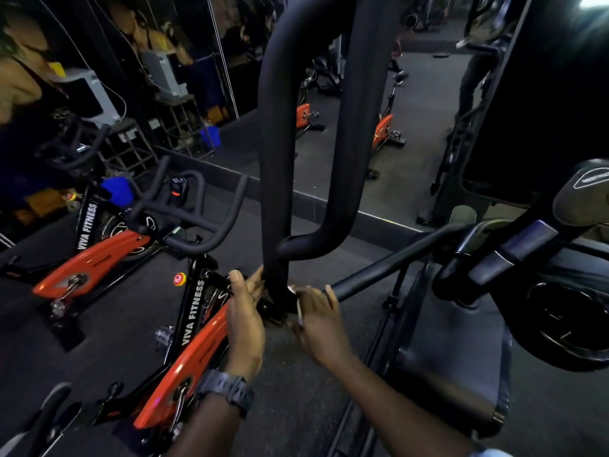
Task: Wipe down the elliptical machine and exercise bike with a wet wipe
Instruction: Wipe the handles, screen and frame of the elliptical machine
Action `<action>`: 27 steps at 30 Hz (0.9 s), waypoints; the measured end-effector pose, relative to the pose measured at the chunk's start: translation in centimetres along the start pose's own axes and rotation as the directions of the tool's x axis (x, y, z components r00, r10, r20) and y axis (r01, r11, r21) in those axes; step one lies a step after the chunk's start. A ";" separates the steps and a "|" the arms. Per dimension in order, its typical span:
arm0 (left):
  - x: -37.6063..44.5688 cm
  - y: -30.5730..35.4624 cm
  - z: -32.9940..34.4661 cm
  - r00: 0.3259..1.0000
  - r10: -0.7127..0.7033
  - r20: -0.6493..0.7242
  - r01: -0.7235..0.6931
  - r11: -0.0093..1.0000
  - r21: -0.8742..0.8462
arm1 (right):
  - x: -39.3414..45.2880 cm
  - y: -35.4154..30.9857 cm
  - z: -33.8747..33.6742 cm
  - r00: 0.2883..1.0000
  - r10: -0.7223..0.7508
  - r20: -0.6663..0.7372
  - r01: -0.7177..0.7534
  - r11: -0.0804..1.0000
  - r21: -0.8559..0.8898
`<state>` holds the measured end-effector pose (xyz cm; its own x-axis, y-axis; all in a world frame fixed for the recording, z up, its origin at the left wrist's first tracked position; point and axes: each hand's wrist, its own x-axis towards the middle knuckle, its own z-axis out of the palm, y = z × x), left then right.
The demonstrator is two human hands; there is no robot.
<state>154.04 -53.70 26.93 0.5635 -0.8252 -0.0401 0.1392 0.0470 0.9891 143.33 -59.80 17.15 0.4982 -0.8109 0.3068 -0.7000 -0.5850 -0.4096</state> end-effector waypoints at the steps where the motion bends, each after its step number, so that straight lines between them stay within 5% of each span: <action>1: 0.0 0.1 -0.1 1.000 -0.006 0.004 0.006 1.000 0.006 | 0.1 0.1 -0.3 0.999 -0.015 0.041 0.015 1.000 -0.005; 5: 0.0 0.3 -0.2 0.999 -0.030 0.014 0.030 0.999 0.021 | 0.5 -2.6 -1.6 0.976 0.003 0.220 -0.111 0.869 0.481; 7: -0.1 0.6 -0.1 0.999 -0.040 0.020 0.040 0.999 0.011 | -0.5 -2.8 -2.1 0.983 -0.025 0.182 -0.093 0.786 0.612; 10: -0.1 1.0 -0.2 0.999 -0.048 0.027 0.047 0.999 0.018 | -1.0 -0.3 -2.3 0.999 0.021 0.050 -0.044 0.849 0.526; 14: 0.1 0.8 -0.2 1.000 -0.024 -0.004 0.024 0.999 0.037 | 1.3 0.8 -3.2 0.993 -0.002 0.119 -0.042 0.930 0.364; 17: 0.2 0.4 0.1 1.000 -0.012 -0.017 0.012 1.000 -0.006 | 2.8 -1.3 -4.3 0.981 0.027 0.192 -0.106 0.904 0.413; 22: -0.1 -0.1 0.1 1.000 -0.022 0.004 0.022 1.000 0.001 | 2.9 -3.7 -2.4 0.973 0.194 0.127 -0.231 0.845 0.483; 27: -0.4 -1.5 0.3 0.985 -0.144 0.098 0.146 0.989 -0.005 | 2.8 -0.4 -1.9 0.985 0.038 0.168 -0.044 0.999 0.030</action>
<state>153.40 -53.63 25.51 0.4545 -0.8747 -0.1684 0.2240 -0.0707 0.9720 144.02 -61.79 19.76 0.5501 -0.8228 0.1426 -0.7053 -0.5492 -0.4482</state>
